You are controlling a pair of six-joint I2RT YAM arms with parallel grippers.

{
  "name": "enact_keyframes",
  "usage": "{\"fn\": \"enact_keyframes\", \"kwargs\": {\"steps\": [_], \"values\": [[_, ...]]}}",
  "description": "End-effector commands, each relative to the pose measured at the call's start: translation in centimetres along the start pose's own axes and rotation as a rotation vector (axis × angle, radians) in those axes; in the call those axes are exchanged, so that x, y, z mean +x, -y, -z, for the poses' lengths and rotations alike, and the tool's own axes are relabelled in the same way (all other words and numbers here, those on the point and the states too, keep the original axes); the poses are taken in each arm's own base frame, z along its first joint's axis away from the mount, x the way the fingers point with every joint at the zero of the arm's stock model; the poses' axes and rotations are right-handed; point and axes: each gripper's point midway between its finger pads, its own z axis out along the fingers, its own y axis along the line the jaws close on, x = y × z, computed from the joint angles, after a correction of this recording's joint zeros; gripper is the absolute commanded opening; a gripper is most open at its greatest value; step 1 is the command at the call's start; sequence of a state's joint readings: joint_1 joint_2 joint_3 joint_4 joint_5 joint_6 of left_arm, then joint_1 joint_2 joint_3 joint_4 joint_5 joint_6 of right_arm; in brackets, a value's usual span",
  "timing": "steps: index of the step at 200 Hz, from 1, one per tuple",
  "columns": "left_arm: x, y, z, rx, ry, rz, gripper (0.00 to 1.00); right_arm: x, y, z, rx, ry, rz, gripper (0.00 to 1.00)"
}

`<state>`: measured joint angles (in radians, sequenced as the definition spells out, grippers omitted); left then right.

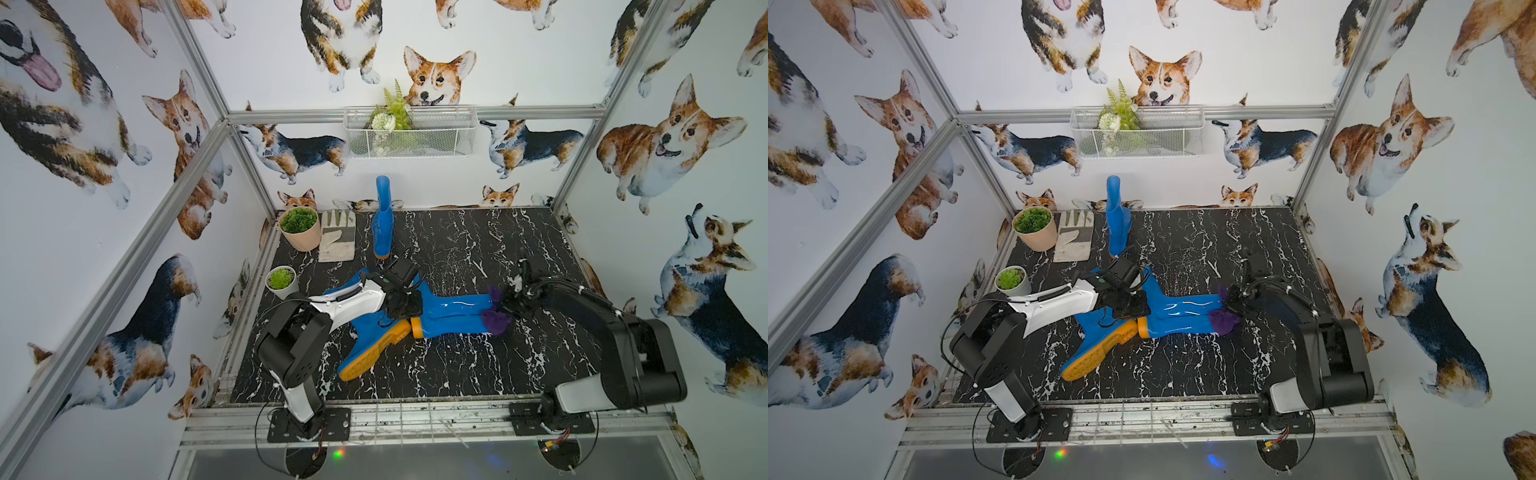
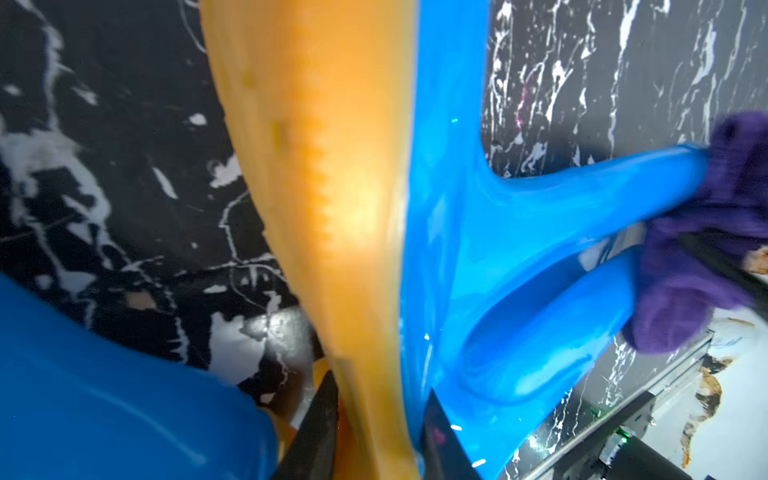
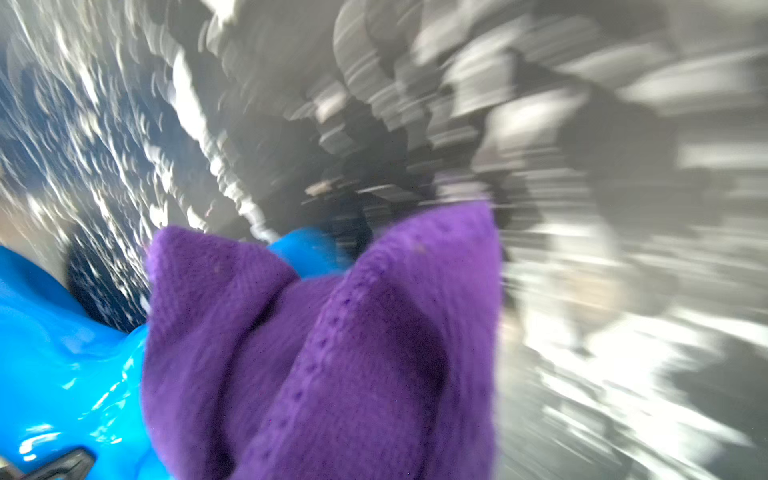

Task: Wipe the rubber boots with a cloth
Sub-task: Wipe the dirt off the rubber boot.

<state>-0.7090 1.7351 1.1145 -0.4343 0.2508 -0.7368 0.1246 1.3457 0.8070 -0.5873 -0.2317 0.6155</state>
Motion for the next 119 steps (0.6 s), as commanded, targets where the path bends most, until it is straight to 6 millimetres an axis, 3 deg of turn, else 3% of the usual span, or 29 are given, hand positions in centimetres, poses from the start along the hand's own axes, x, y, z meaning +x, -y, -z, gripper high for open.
{"fn": "enact_keyframes", "kwargs": {"steps": [1, 19, 31, 54, 71, 84, 96, 119], "values": [[-1.2, 1.1, 0.3, 0.020, 0.020, -0.032, 0.00, 0.2, -0.7, 3.4, -0.023, 0.068, 0.059, 0.00], [-1.6, 1.6, 0.1, 0.027, 0.020, -0.030, 0.00, 1.4, -4.1, 4.1, -0.042, 0.110, 0.161, 0.00], [-1.8, 1.9, -0.2, 0.031, 0.025, -0.029, 0.00, 3.2, -7.3, 3.4, -0.075, 0.088, 0.238, 0.00], [-1.9, 1.9, -0.9, 0.031, 0.021, -0.012, 0.00, 8.0, -13.2, -0.6, -0.155, -0.058, 0.361, 0.00], [-1.7, 2.1, -1.3, 0.041, 0.004, -0.003, 0.00, 11.2, -15.4, -3.6, -0.126, -0.168, 0.469, 0.00], [-1.5, 1.9, -1.3, 0.037, 0.002, 0.000, 0.00, 12.3, -15.2, -5.5, -0.064, -0.226, 0.517, 0.00], [-1.4, 1.6, -1.2, 0.030, 0.000, -0.003, 0.00, 12.2, -14.1, -6.3, -0.025, -0.240, 0.525, 0.00], [-1.2, 1.5, -1.4, 0.039, -0.018, -0.002, 0.00, 9.3, -8.7, -6.6, 0.058, -0.243, 0.408, 0.00]]}}
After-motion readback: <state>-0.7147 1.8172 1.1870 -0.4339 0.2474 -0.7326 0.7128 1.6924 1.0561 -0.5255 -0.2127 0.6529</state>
